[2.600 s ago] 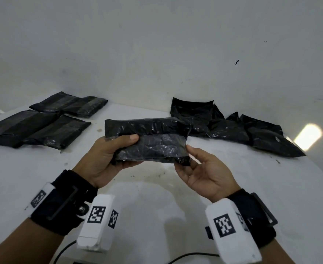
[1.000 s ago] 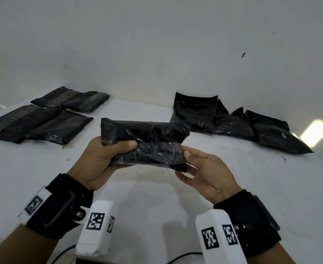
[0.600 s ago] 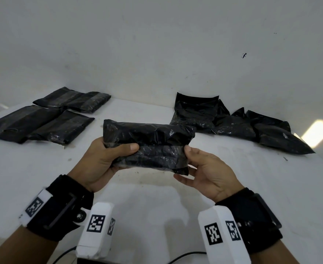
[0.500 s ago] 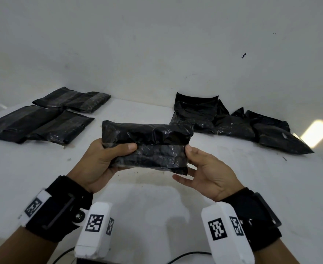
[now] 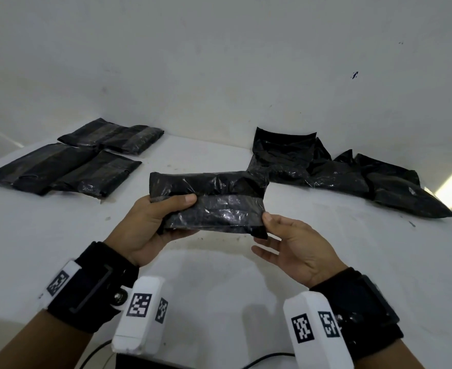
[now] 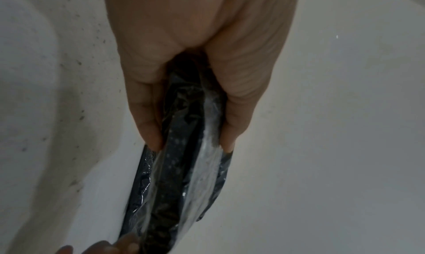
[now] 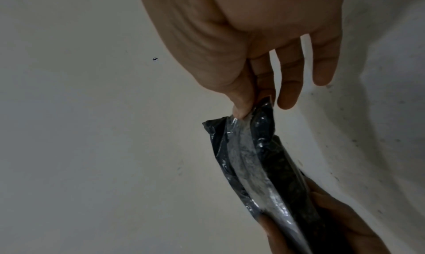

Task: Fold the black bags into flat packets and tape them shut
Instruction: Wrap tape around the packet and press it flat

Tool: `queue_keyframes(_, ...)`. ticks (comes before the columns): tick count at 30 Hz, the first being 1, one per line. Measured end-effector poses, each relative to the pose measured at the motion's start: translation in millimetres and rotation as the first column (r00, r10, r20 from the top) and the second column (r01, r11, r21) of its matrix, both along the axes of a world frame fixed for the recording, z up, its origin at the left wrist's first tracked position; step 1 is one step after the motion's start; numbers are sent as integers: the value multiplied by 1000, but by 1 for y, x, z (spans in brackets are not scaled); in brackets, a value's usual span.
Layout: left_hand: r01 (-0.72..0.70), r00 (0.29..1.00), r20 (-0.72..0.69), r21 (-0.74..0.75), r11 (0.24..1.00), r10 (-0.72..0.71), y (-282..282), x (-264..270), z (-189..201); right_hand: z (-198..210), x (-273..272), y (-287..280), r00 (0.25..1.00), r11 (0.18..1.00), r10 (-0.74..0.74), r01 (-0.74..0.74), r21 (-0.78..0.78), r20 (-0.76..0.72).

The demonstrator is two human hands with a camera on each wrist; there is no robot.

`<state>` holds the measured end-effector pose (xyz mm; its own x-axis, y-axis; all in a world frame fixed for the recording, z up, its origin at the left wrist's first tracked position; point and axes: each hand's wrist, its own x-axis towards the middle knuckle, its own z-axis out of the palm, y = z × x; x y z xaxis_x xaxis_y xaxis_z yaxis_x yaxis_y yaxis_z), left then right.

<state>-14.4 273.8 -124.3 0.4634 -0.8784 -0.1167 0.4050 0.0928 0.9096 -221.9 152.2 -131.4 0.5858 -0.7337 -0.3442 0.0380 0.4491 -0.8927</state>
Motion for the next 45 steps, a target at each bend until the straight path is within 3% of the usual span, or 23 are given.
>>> queue_keyframes(3,15,999,-41,87,996,-12,1,3,-5,0,0,1,994,998,-17,11,-58,-107)
queue_keyframes(6,19,998,-67,175,984,-8,1,4,-9,1,-1,1,946,939,-140,33,-343,-291)
queue_keyframes(8,49,997,-70,245,968,-33,1,0,-10,4,-3,4,896,817,-221,-45,-574,-384)
queue_keyframes(11,93,995,-59,344,934,-78,-1,-5,-11,11,1,15,838,513,-258,-303,-803,-481)
queue_keyframes(13,82,996,-18,400,913,-82,-4,-7,-12,13,10,24,813,332,-233,-449,-829,-533)
queue_keyframes(17,-67,983,184,463,884,-22,-9,-9,-14,6,27,27,706,114,-182,-677,-727,-685)
queue_keyframes(22,-185,923,384,409,894,15,-11,-18,-13,-7,38,19,607,78,-138,-781,-619,-783)
queue_keyframes(24,-288,785,614,476,831,-80,-14,-14,-14,-11,39,16,571,75,-150,-807,-585,-807)
queue_keyframes(27,-453,461,828,530,717,-320,-12,-6,-13,-14,40,15,507,55,-201,-849,-526,-838)
queue_keyframes(29,-458,355,888,437,774,-291,-6,-4,-11,-13,40,16,471,63,-216,-868,-493,-855)
queue_keyframes(31,-374,214,955,276,886,-207,3,-6,-8,-13,41,18,432,74,-225,-886,-458,-873)
queue_keyframes(33,-206,36,965,263,942,-261,9,-11,-6,-13,42,19,401,104,-195,-899,-426,-895)
queue_keyframes(35,-57,-97,906,408,911,-412,10,-18,-10,-12,42,21,391,152,-129,-900,-408,-911)
queue_keyframes(37,-46,-212,799,567,823,-563,10,-26,-14,-12,41,23,398,186,-81,-895,-406,-914)
queue_keyframes(38,-76,-254,750,613,786,-610,9,-26,-17,-12,39,23,412,194,-74,-887,-418,-908)
queue_keyframes(41,-87,-311,722,626,775,-618,11,-23,-26,-15,37,21,487,149,-88,-856,-495,-869)
queue_keyframes(43,-77,-308,703,653,753,-641,12,-21,-31,-16,37,19,504,129,-44,-853,-506,-862)
queue_keyframes(45,-81,-288,702,659,747,-651,13,-23,-30,-18,37,15,505,160,36,-854,-494,-862)
